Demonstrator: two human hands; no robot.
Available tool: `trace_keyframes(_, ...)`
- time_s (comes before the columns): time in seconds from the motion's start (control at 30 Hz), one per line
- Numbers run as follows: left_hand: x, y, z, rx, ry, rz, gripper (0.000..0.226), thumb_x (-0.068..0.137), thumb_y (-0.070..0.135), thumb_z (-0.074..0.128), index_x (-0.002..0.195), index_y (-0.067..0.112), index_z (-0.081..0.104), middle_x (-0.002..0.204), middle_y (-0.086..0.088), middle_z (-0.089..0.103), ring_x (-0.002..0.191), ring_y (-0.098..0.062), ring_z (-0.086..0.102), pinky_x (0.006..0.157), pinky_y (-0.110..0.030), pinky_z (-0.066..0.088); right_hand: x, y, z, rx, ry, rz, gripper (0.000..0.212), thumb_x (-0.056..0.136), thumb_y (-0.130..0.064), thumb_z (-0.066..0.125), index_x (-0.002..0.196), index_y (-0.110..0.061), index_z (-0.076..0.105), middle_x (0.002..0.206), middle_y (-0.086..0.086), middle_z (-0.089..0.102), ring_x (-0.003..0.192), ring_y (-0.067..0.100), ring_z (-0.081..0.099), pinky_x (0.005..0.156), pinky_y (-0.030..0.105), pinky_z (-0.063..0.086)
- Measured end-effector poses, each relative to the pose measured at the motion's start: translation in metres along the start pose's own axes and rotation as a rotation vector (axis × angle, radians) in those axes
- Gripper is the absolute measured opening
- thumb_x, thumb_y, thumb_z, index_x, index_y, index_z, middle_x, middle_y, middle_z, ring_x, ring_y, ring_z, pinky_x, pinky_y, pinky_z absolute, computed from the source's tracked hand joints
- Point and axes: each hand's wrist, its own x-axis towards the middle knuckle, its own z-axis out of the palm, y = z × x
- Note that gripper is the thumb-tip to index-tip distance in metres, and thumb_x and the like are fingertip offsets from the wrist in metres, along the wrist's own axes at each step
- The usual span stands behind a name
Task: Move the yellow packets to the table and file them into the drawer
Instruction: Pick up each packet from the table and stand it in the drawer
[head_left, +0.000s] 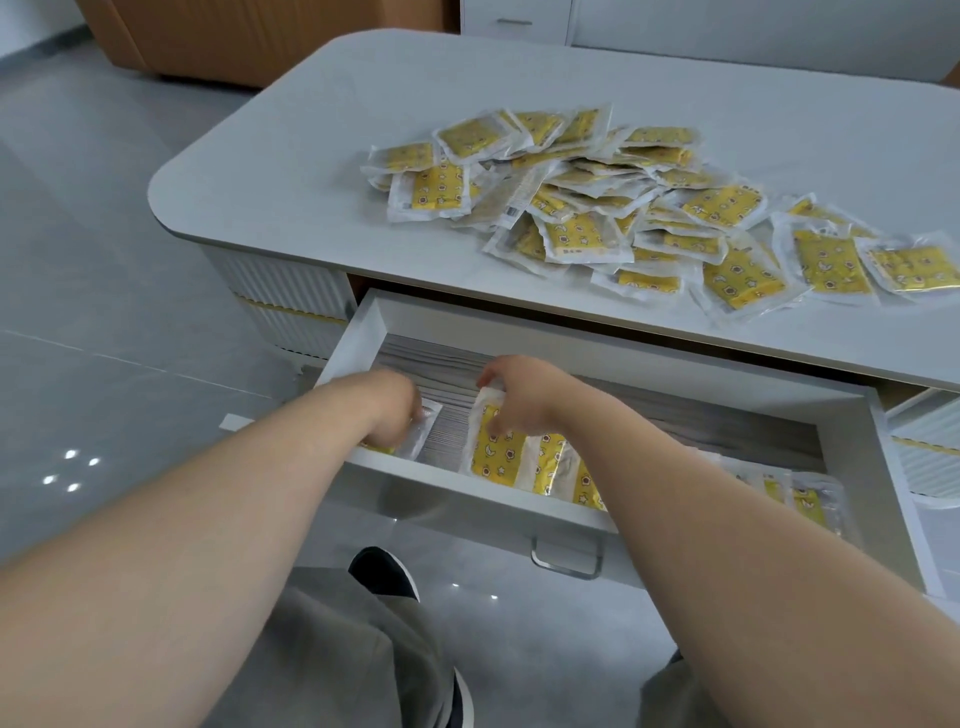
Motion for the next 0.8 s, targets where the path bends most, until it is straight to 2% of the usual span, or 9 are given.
trace_keyframes(0.1, 0.003, -0.004, 0.002, 0.065, -0.071, -0.068, 0.057, 0.087, 0.002, 0.048, 0.140, 0.020, 0.059, 0.124, -0.005, 0.065, 0.085, -0.022, 0.059, 0.059, -0.027, 0.044, 0.008, 0.004, 0.015, -0.078, -0.013, 0.001, 0.057, 0.088, -0.013, 0.073, 0.141, -0.022, 0.053, 0.134, 0.005, 0.059, 0.113, 0.025, 0.058, 0.081, 0.030, 0.046)
trace_keyframes(0.17, 0.003, -0.007, 0.004, 0.067, -0.079, -0.092, 0.050, 0.087, 0.002, 0.049, 0.132, 0.015, 0.065, 0.115, -0.005, 0.067, 0.081, -0.021, 0.057, 0.057, -0.025, 0.043, 0.012, 0.008, 0.022, -0.087, -0.005, 0.025, 0.051, 0.089, -0.012, 0.069, 0.137, -0.021, 0.055, 0.129, 0.006, 0.061, 0.103, 0.024, 0.057, 0.077, 0.030, 0.046)
trace_keyframes(0.27, 0.003, -0.007, 0.004, 0.045, -0.040, -0.078, 0.045, 0.089, 0.005, 0.049, 0.131, 0.017, 0.064, 0.117, -0.007, 0.063, 0.087, -0.022, 0.058, 0.062, -0.026, 0.044, 0.015, 0.014, 0.028, -0.118, -0.001, 0.064, 0.043, 0.089, -0.020, 0.071, 0.130, -0.017, 0.057, 0.125, 0.007, 0.061, 0.097, 0.022, 0.054, 0.077, 0.032, 0.048)
trace_keyframes(0.33, 0.002, -0.004, 0.005, -0.020, -0.011, -0.047, 0.059, 0.093, 0.013, 0.051, 0.149, 0.030, 0.044, 0.138, -0.010, 0.050, 0.104, -0.024, 0.059, 0.073, -0.028, 0.046, 0.016, 0.017, 0.029, -0.140, 0.003, 0.101, 0.046, 0.089, -0.031, 0.073, 0.129, -0.016, 0.056, 0.128, 0.008, 0.060, 0.107, 0.026, 0.056, 0.084, 0.037, 0.052)
trace_keyframes(0.4, -0.002, 0.000, 0.003, 0.000, -0.056, -0.010, 0.061, 0.098, 0.020, 0.050, 0.154, 0.035, 0.033, 0.145, -0.011, 0.037, 0.101, -0.022, 0.052, 0.078, -0.028, 0.045, 0.015, 0.019, 0.029, -0.182, 0.013, 0.127, 0.053, 0.090, -0.041, 0.071, 0.134, -0.017, 0.054, 0.134, 0.010, 0.057, 0.121, 0.031, 0.053, 0.097, 0.043, 0.051)
trace_keyframes(0.47, -0.006, 0.003, -0.001, 0.068, -0.106, -0.013, 0.056, 0.101, 0.019, 0.045, 0.155, 0.032, 0.035, 0.146, -0.011, 0.034, 0.098, -0.021, 0.044, 0.080, -0.029, 0.043, 0.014, 0.018, 0.030, -0.241, 0.019, 0.133, 0.057, 0.091, -0.045, 0.069, 0.139, -0.018, 0.051, 0.138, 0.012, 0.052, 0.129, 0.034, 0.046, 0.103, 0.047, 0.045)
trace_keyframes(0.57, -0.003, 0.003, -0.002, 0.184, -0.138, -0.026, 0.056, 0.101, 0.010, 0.037, 0.155, 0.025, 0.037, 0.148, -0.011, 0.040, 0.111, -0.023, 0.045, 0.083, -0.029, 0.041, 0.012, 0.017, 0.030, -0.295, 0.030, 0.141, 0.060, 0.092, -0.049, 0.067, 0.140, -0.018, 0.048, 0.141, 0.015, 0.048, 0.130, 0.035, 0.044, 0.103, 0.048, 0.043)
trace_keyframes(0.7, 0.003, -0.003, -0.001, 0.235, -0.138, -0.032, 0.053, 0.094, 0.005, 0.042, 0.142, 0.019, 0.056, 0.141, -0.010, 0.055, 0.098, -0.020, 0.048, 0.079, -0.028, 0.046, 0.007, 0.016, 0.030, -0.318, 0.032, 0.157, 0.065, 0.092, -0.051, 0.066, 0.141, -0.015, 0.043, 0.144, 0.018, 0.046, 0.132, 0.037, 0.044, 0.105, 0.050, 0.042)
trace_keyframes(0.8, 0.000, -0.005, -0.008, 0.138, -0.080, -0.048, 0.049, 0.094, 0.004, 0.042, 0.139, 0.015, 0.059, 0.143, -0.009, 0.056, 0.101, -0.020, 0.051, 0.095, -0.031, 0.049, 0.002, 0.011, 0.023, -0.362, 0.062, 0.137, 0.062, 0.097, -0.049, 0.060, 0.144, -0.014, 0.041, 0.144, 0.018, 0.047, 0.133, 0.038, 0.044, 0.107, 0.050, 0.040)
